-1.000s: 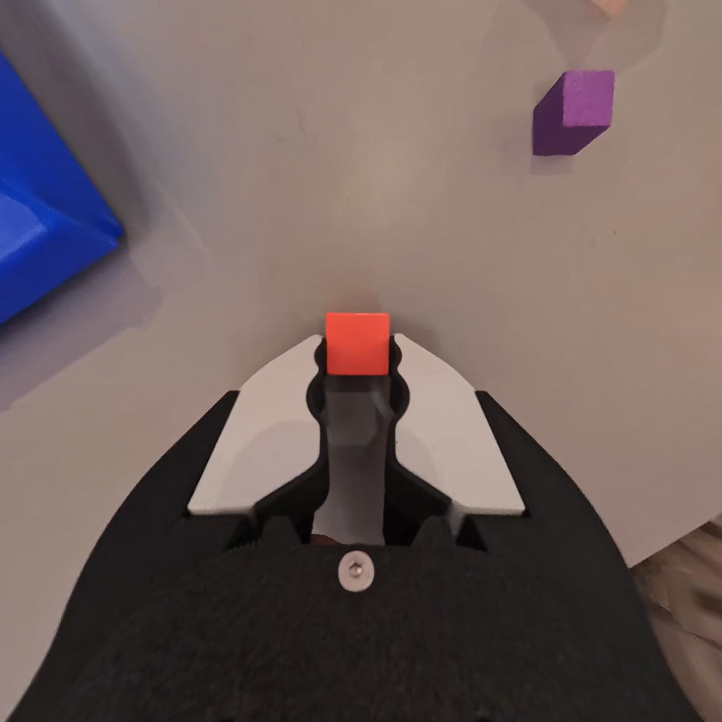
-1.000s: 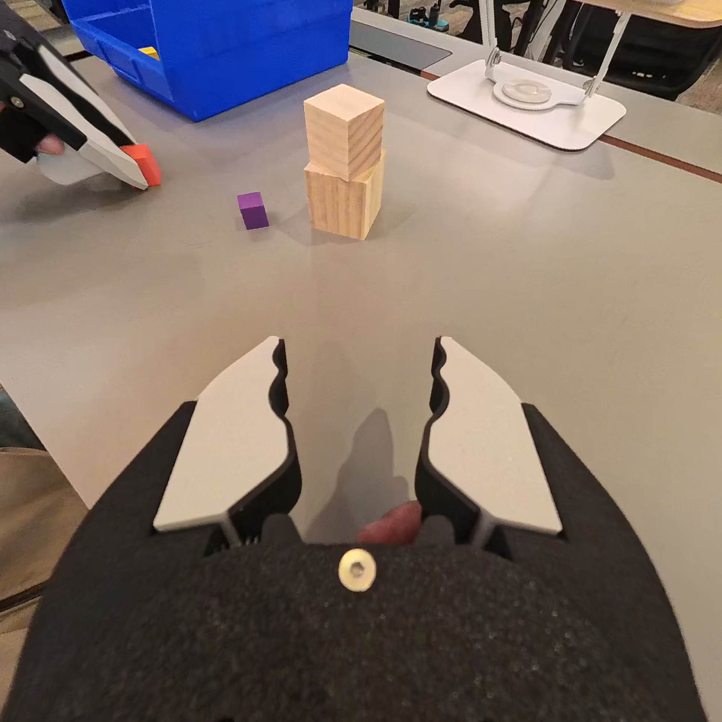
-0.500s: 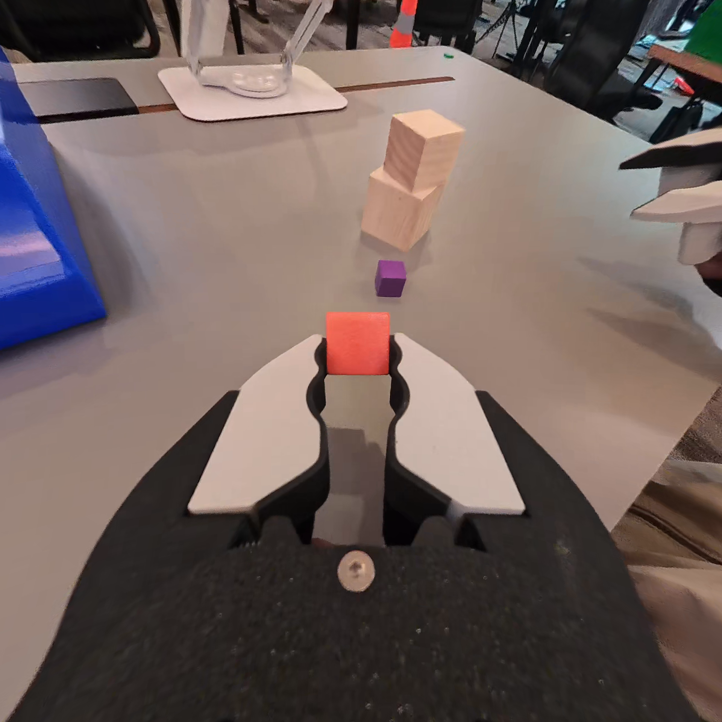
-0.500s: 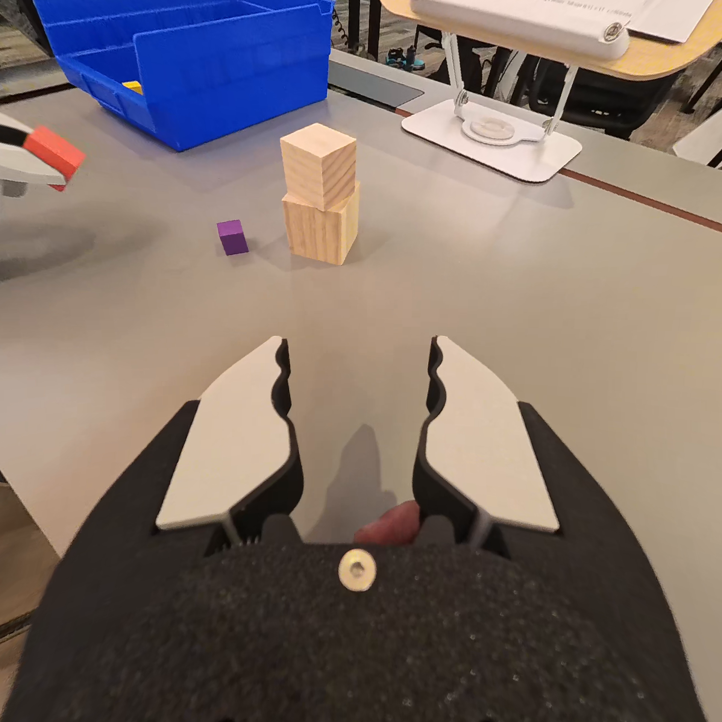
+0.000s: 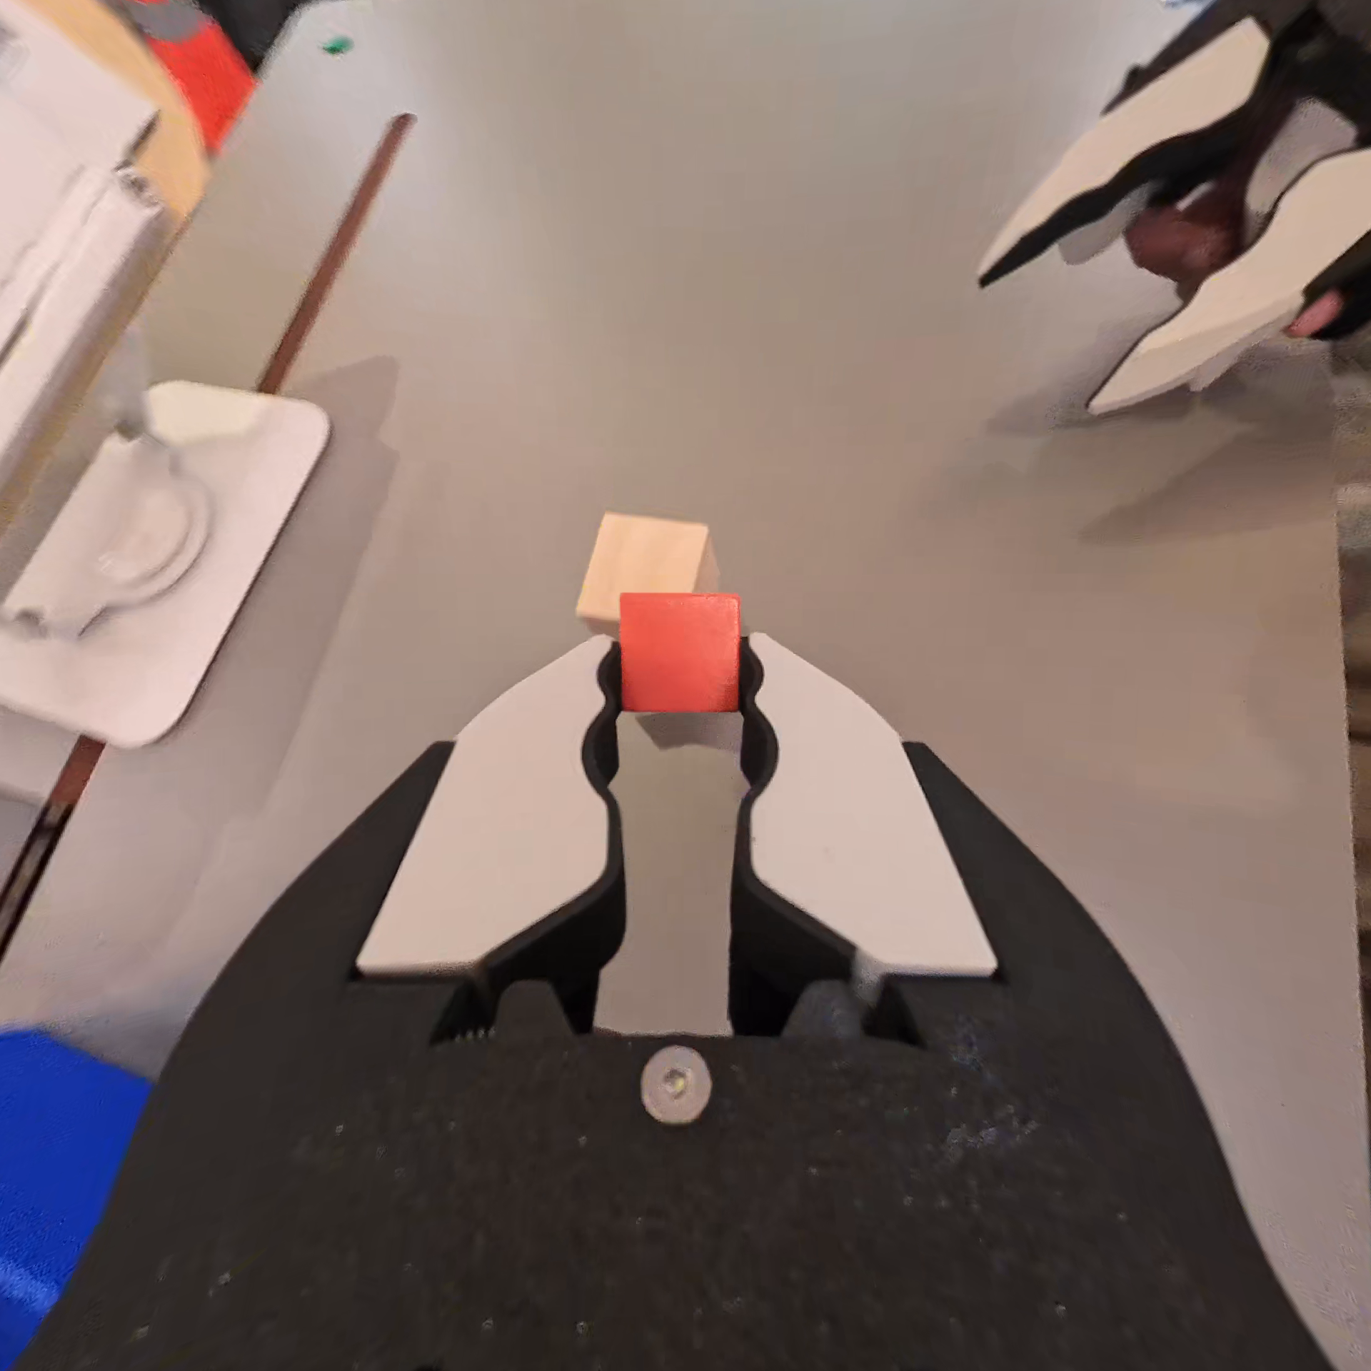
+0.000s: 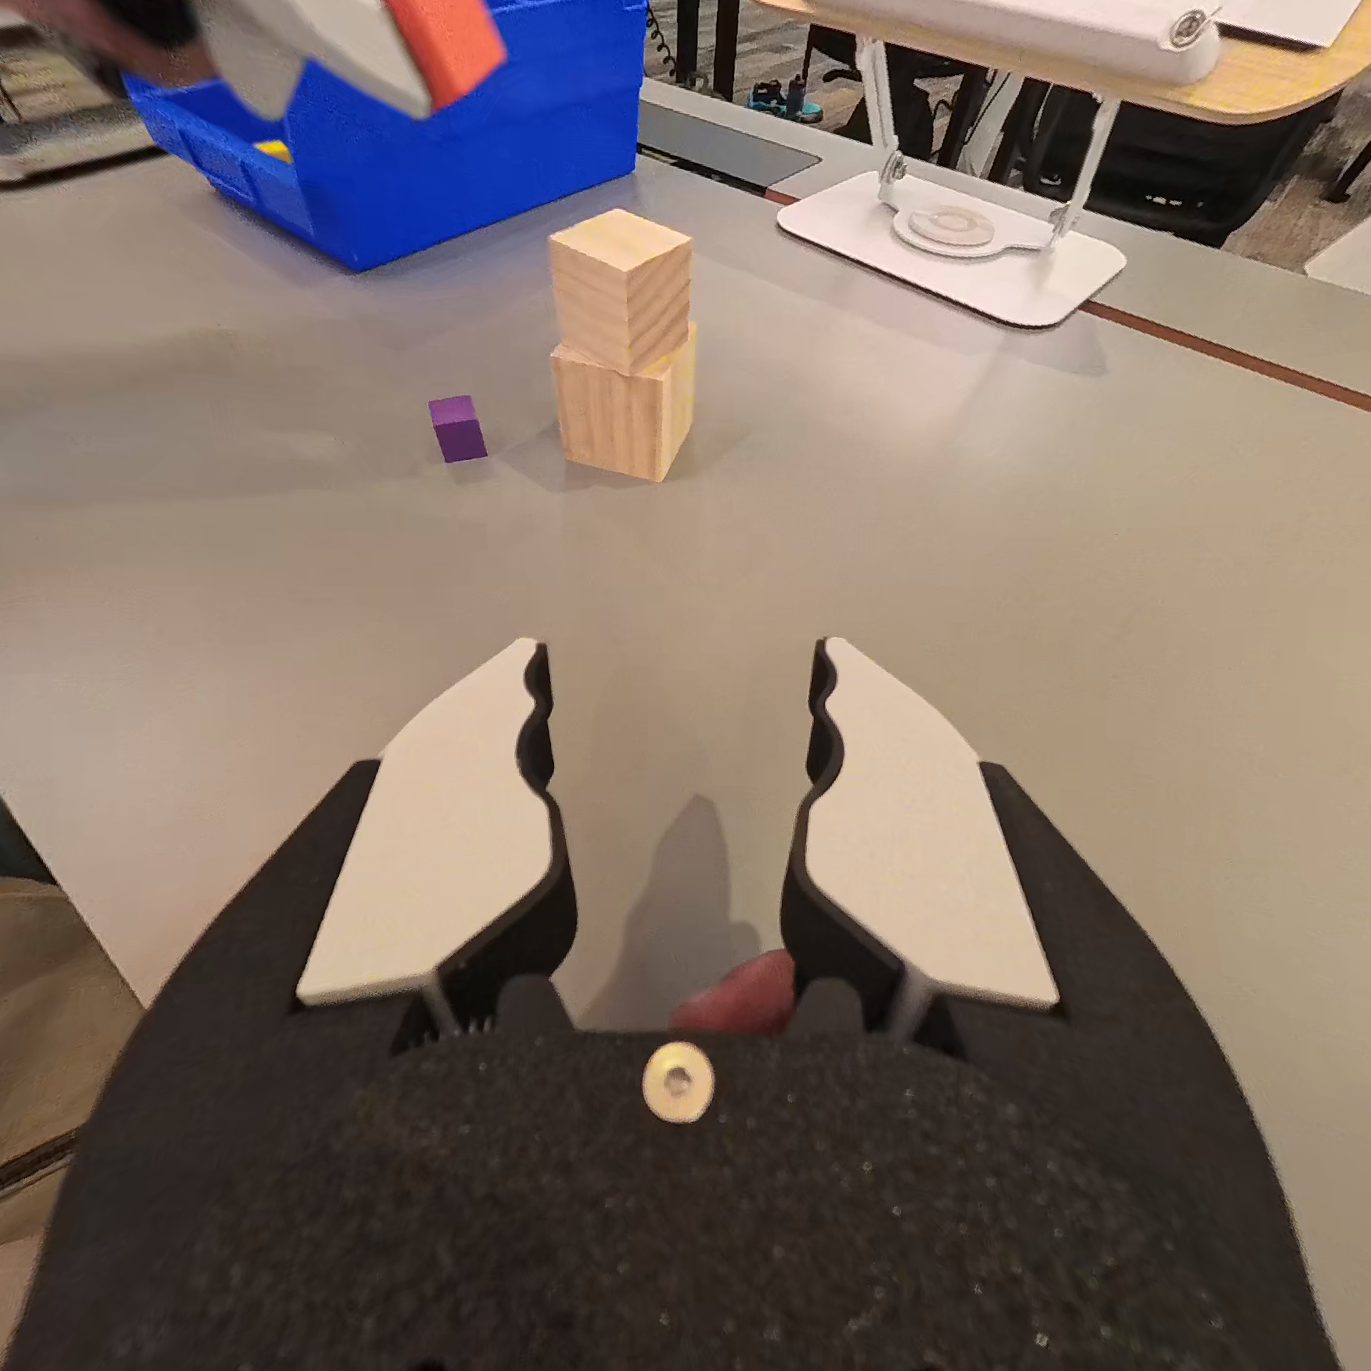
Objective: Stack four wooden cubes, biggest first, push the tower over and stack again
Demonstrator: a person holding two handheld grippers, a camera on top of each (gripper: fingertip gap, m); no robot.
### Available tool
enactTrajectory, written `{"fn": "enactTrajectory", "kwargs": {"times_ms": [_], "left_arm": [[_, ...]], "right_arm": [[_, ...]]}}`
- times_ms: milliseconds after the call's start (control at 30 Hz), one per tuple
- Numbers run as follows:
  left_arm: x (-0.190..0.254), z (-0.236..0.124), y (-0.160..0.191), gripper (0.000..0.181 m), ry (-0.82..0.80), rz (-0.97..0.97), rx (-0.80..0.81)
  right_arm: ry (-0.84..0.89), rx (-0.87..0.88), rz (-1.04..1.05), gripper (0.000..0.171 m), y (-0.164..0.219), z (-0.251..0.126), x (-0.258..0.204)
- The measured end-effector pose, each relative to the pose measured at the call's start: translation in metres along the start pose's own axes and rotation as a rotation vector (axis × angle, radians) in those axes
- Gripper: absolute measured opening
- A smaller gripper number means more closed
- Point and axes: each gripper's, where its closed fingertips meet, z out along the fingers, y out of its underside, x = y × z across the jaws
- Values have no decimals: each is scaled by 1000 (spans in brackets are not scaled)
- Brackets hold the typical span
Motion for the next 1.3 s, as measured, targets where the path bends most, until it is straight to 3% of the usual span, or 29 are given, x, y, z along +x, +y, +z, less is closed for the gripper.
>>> {"fn": "enactTrajectory", "kwargs": {"times_ms": [100,333,833,1033,1200,1300], "left_arm": [[-3,19,-14,29,154,77,-112],[-15,53,-5,29,266,175,-369],[-16,55,7,29,315,142,-445],[-14,54,9,60,319,112,-464],[-13,36,-11,63,299,69,-327],[-16,10,-38,62,133,13,-89]], "right_arm": [[-8,-4,-6,67,0,2,-3],[-24,1,-17,67,-3,5,-8],[-22,-5,-23,66,-2,4,-3],[-22,-3,-25,66,-4,4,-4],[-18,-1,-24,66,-4,2,-2],[-12,4,-23,66,-4,1,0]]}}
